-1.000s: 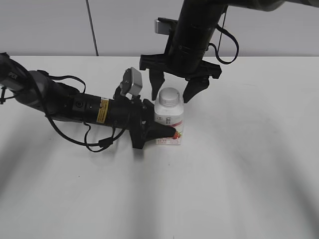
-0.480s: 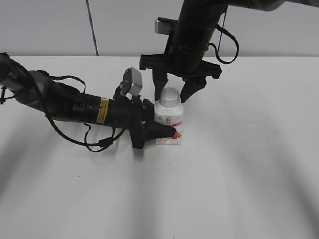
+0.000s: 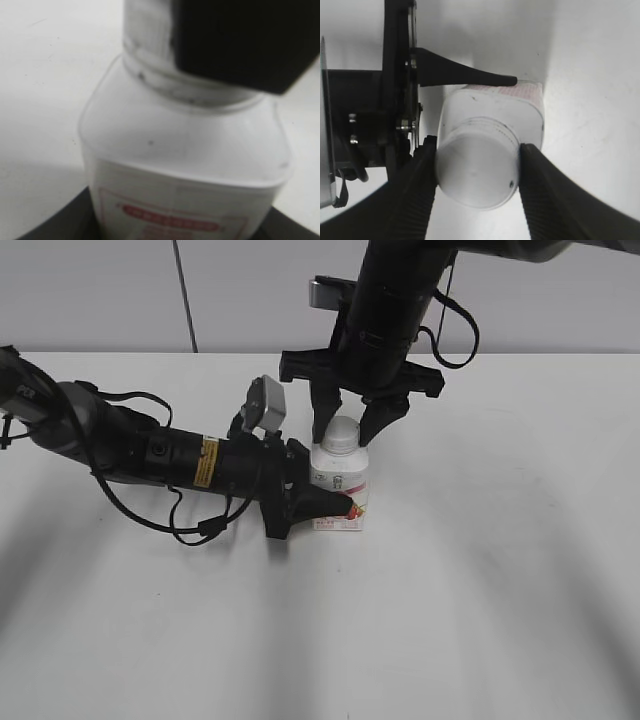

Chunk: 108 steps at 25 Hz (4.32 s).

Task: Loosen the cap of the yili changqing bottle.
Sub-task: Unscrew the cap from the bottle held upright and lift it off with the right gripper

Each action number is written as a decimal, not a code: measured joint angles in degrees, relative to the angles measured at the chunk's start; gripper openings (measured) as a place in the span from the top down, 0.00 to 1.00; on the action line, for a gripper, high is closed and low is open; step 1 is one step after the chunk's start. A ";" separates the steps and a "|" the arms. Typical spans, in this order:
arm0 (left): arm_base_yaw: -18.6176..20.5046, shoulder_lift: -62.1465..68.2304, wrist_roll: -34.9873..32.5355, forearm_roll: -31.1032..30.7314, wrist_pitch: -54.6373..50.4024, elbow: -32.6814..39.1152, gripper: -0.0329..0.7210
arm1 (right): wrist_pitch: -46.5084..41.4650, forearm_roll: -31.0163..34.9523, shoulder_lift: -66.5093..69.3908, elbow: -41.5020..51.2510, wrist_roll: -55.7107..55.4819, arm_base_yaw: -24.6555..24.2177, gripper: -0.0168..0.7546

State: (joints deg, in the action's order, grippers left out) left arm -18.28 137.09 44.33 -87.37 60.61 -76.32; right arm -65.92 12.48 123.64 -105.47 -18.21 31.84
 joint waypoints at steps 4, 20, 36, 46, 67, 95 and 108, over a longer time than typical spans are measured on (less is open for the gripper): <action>0.00 0.00 0.00 0.00 0.00 0.00 0.47 | 0.06 0.00 0.00 0.00 3.75 0.00 0.46; 0.00 0.00 0.05 0.00 0.00 0.00 0.47 | 0.33 0.00 0.00 -0.07 38.64 0.00 0.46; 0.00 0.00 0.05 -0.16 0.08 0.00 0.47 | 0.33 0.00 0.00 -0.25 64.99 0.00 0.47; 0.00 0.00 0.05 -0.16 0.19 0.00 0.47 | 0.32 0.00 0.00 -0.25 77.41 0.00 0.47; 0.00 0.00 0.10 -0.22 0.15 0.00 0.47 | 0.50 0.00 0.00 -0.25 79.58 0.00 0.47; 0.00 0.00 0.21 -0.28 0.20 -0.04 0.47 | 1.19 -0.06 -1.41 -0.02 76.98 0.00 0.23; 0.00 0.00 0.21 -0.33 0.19 -0.04 0.47 | -2.73 0.57 -5.63 -0.50 57.54 0.00 0.23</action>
State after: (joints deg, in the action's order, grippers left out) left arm -18.28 137.09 44.55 -87.70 60.81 -76.36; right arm -68.65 13.06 118.01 -105.97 39.33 31.84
